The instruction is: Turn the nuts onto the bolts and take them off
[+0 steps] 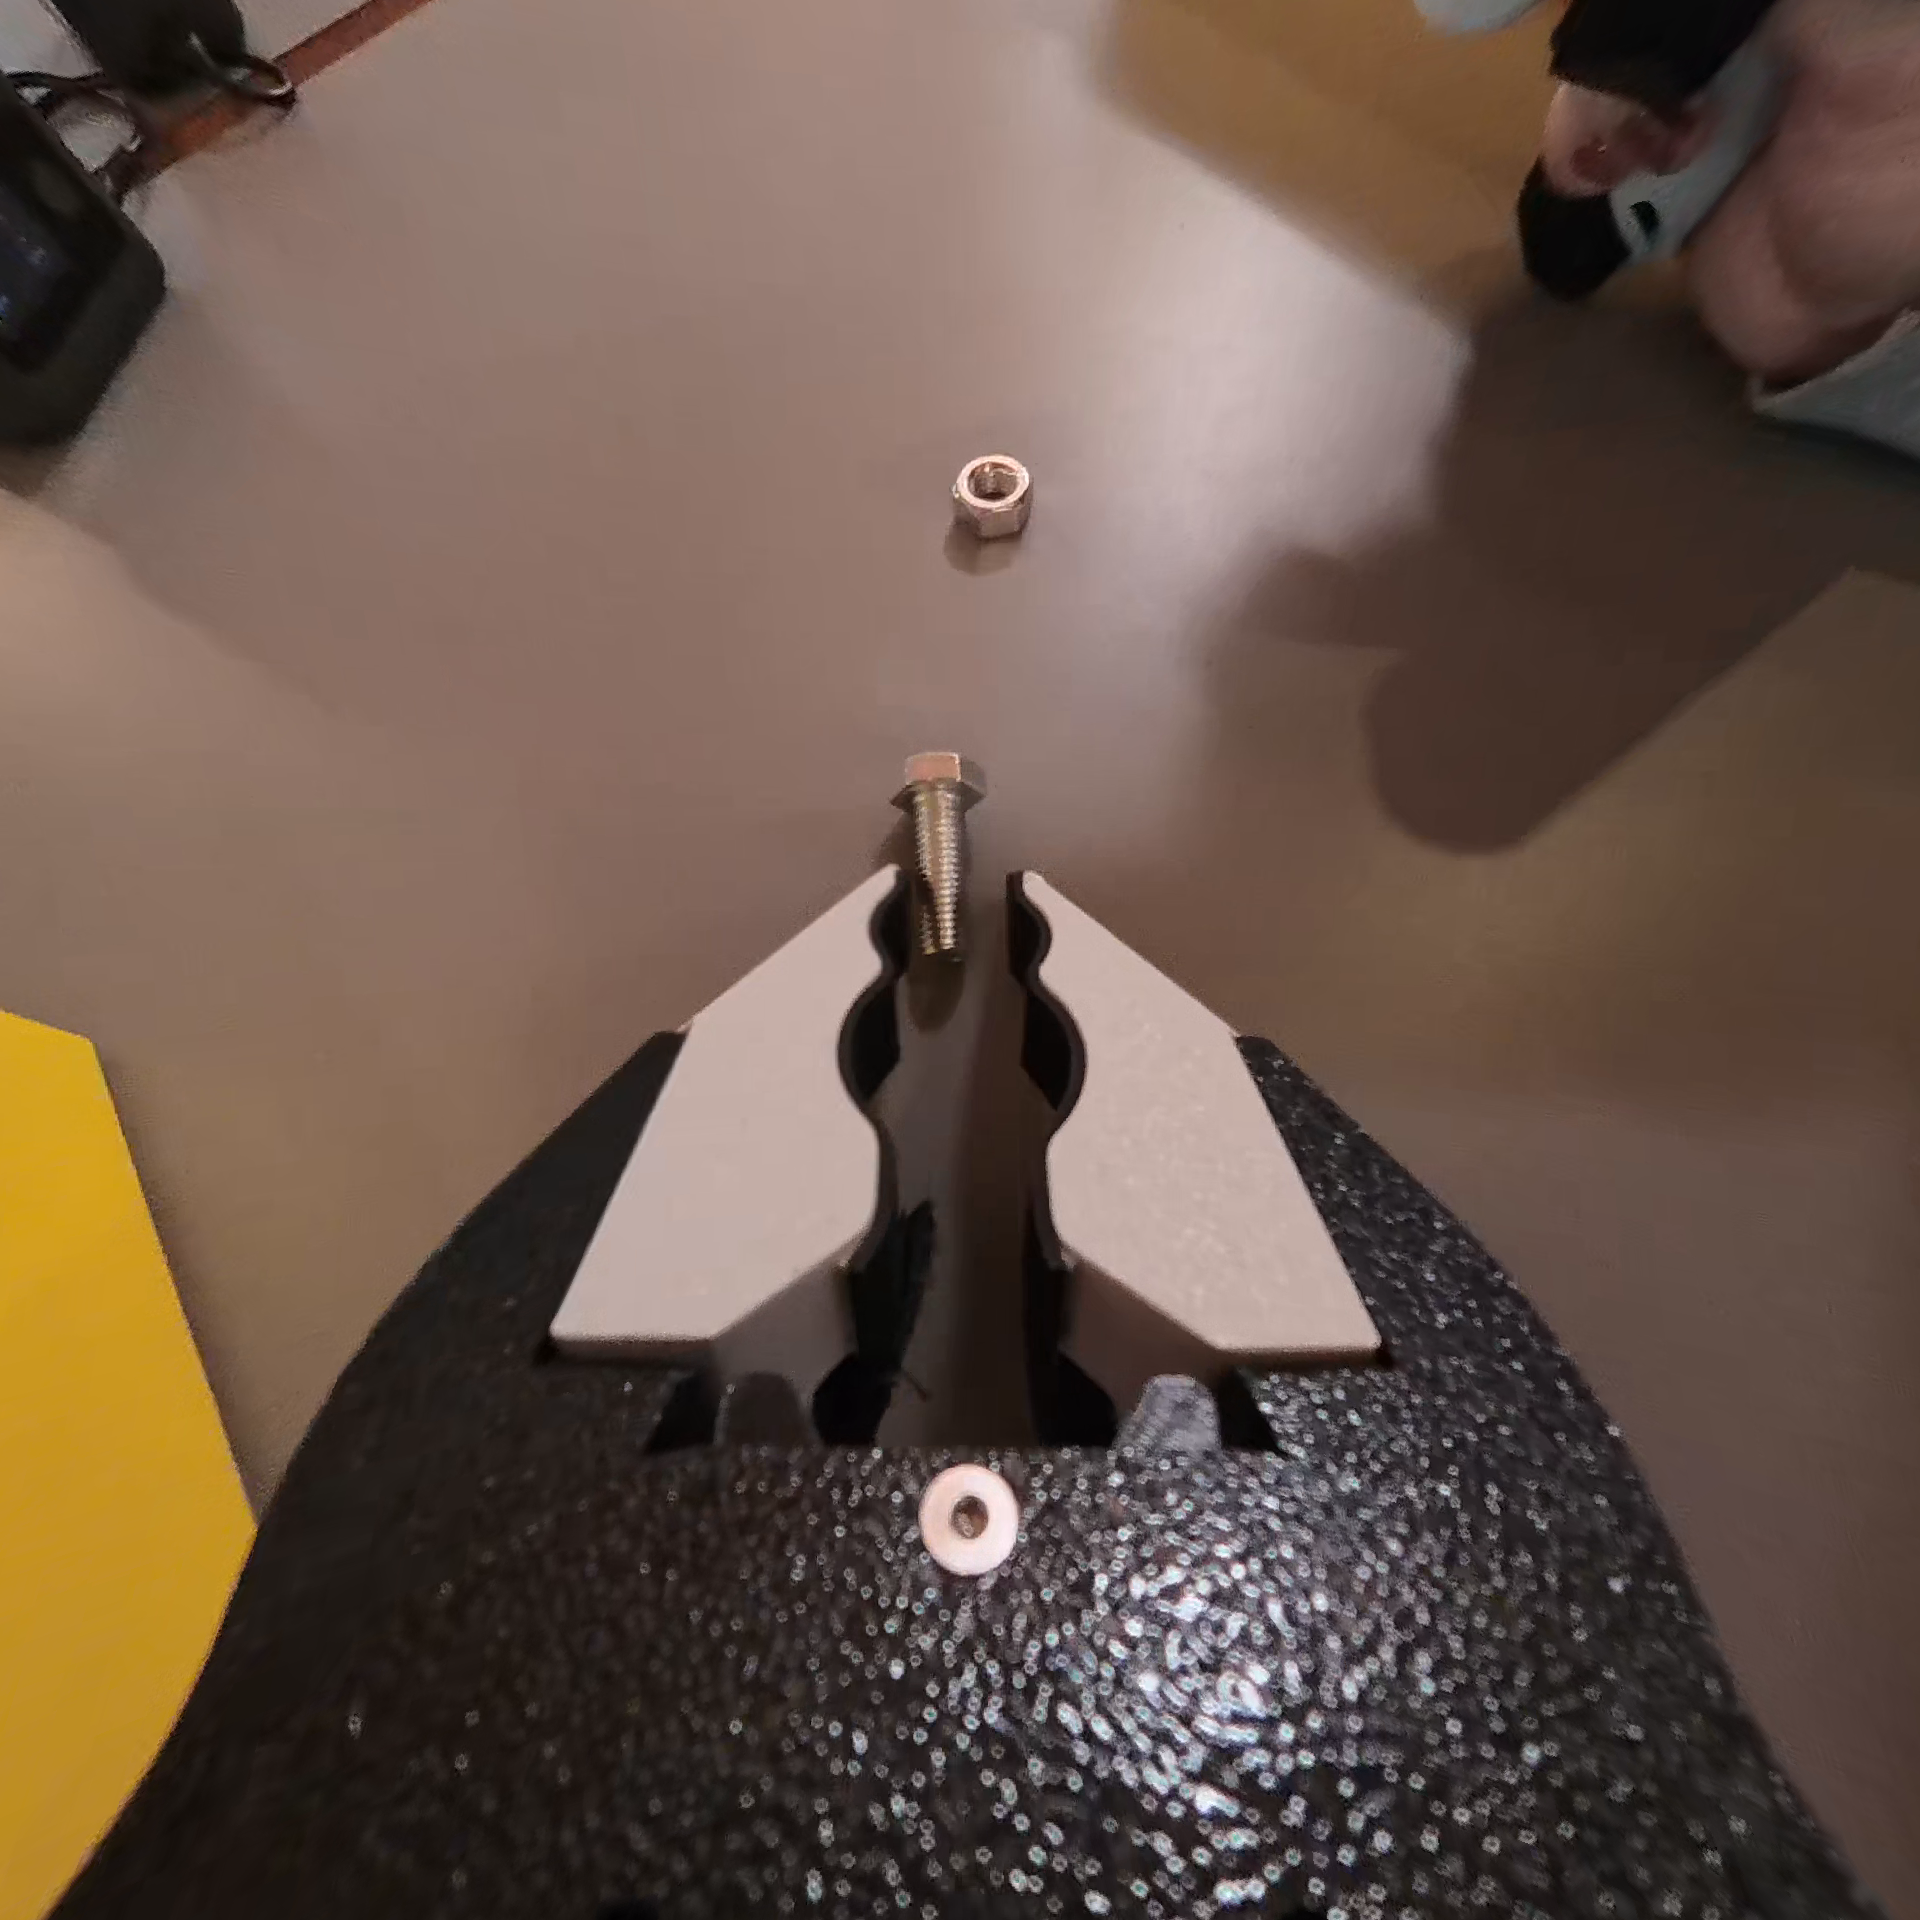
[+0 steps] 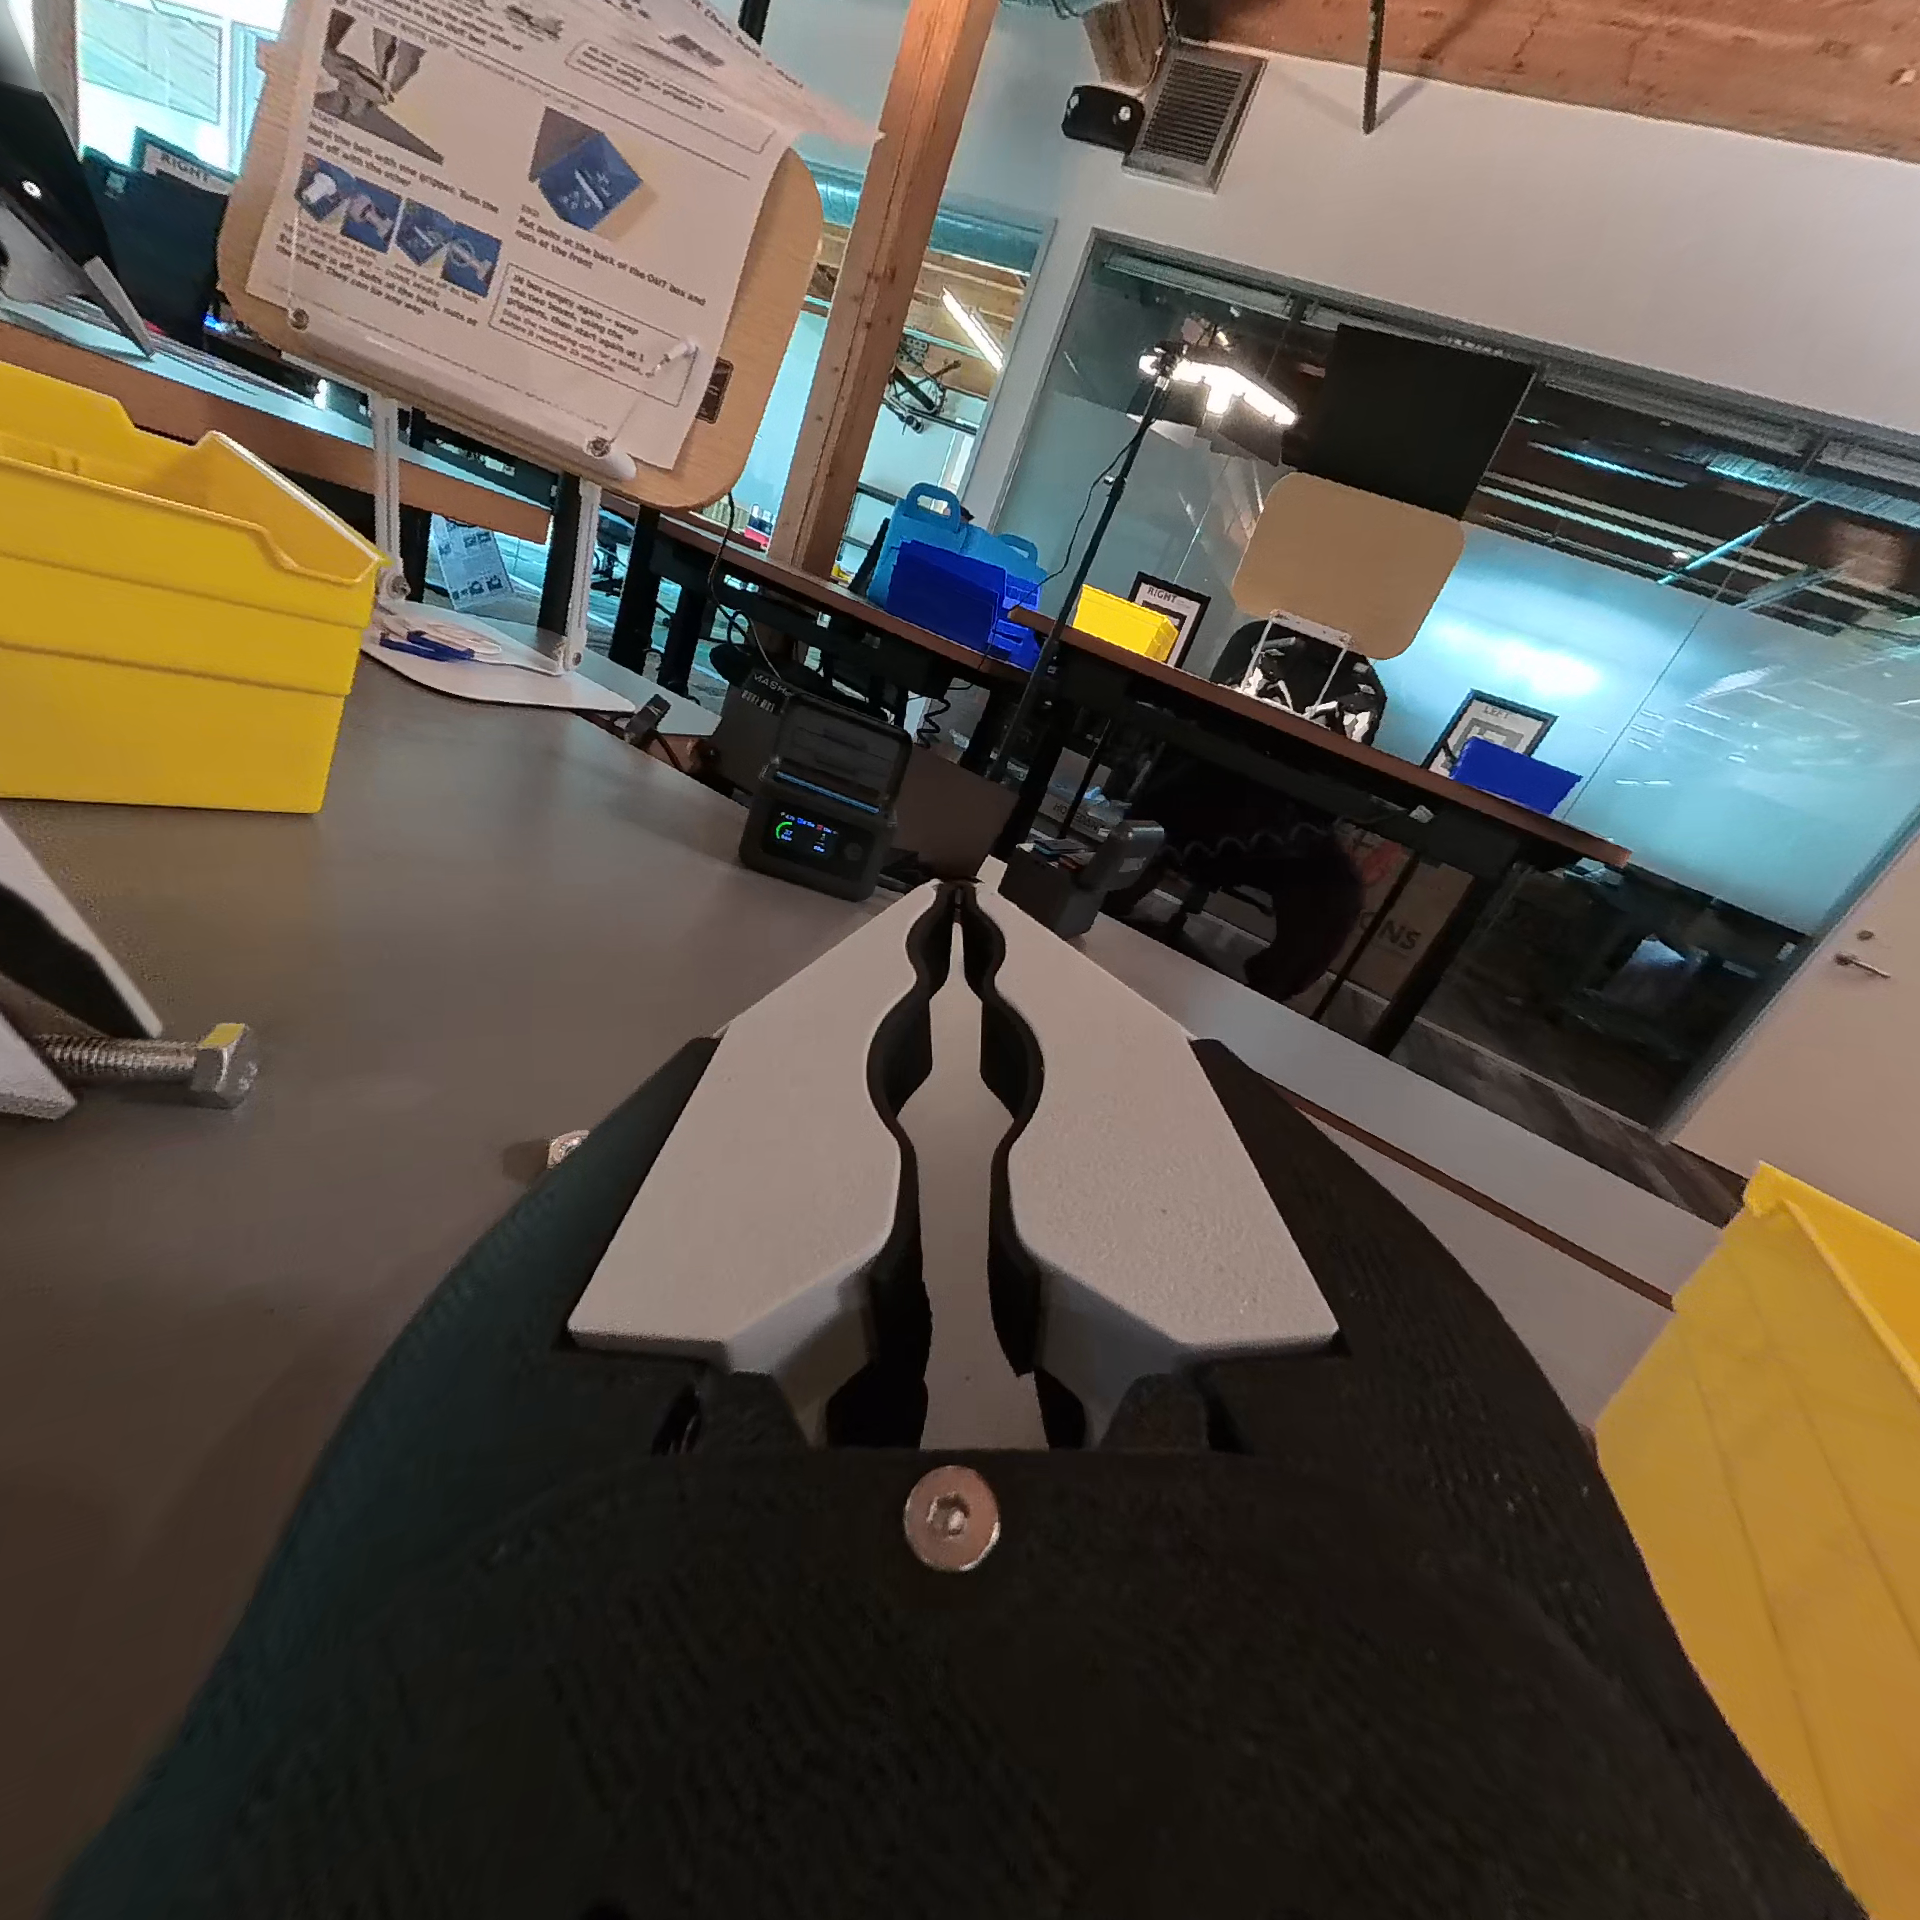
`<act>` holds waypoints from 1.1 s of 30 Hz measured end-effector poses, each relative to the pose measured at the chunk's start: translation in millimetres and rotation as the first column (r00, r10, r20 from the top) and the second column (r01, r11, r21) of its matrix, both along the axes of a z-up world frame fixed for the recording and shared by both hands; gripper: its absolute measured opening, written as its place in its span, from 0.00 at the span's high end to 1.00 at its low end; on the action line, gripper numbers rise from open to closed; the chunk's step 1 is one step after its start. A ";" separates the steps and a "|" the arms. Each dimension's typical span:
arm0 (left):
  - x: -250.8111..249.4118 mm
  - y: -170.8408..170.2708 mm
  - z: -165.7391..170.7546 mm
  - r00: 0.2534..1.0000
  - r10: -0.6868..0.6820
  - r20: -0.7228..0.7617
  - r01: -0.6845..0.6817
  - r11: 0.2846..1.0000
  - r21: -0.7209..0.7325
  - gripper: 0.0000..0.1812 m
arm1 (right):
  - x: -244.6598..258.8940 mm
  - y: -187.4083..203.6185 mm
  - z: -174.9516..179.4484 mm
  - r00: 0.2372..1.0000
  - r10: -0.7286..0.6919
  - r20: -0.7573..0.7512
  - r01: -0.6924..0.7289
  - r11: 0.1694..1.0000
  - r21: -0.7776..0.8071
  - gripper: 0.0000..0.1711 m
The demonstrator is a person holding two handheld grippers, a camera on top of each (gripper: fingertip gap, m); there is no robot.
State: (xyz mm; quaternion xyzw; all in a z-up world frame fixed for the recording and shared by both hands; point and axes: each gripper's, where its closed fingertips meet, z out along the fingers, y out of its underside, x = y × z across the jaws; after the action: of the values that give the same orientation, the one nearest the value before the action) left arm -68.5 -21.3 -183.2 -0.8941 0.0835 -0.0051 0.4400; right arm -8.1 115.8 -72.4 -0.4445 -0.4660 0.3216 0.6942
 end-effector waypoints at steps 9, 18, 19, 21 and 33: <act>2.0 -0.4 -1.0 1.000 -0.008 0.018 0.009 1.000 -0.005 0.95 | -7.0 -15.2 -5.9 0.993 0.112 0.048 -0.110 0.993 -0.044 0.97; 2.2 5.9 25.7 0.999 -0.011 -0.039 0.017 0.986 0.165 0.96 | -13.1 -65.6 -20.7 0.908 0.360 0.215 -0.378 0.925 0.045 0.89; 2.8 5.7 30.8 0.999 -0.021 -0.048 0.030 0.980 0.196 0.96 | -13.4 -72.1 -24.7 0.898 0.356 0.257 -0.392 0.915 0.101 0.88; 5.2 5.0 37.8 0.995 -0.043 -0.093 0.065 0.969 0.237 0.96 | -14.3 -86.5 -32.4 0.877 0.352 0.327 -0.429 0.881 0.201 0.86; 32.5 7.9 29.9 0.980 -0.160 -0.115 0.179 0.966 0.188 0.96 | -35.7 -124.1 -81.4 0.841 -0.031 0.540 -0.446 0.523 0.726 0.82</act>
State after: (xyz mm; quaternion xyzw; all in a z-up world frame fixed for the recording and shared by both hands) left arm -36.0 -13.5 -153.3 -0.8346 0.1815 0.0098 0.5199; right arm -43.8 -8.3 -153.7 -0.0667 -0.7718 0.0223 0.6320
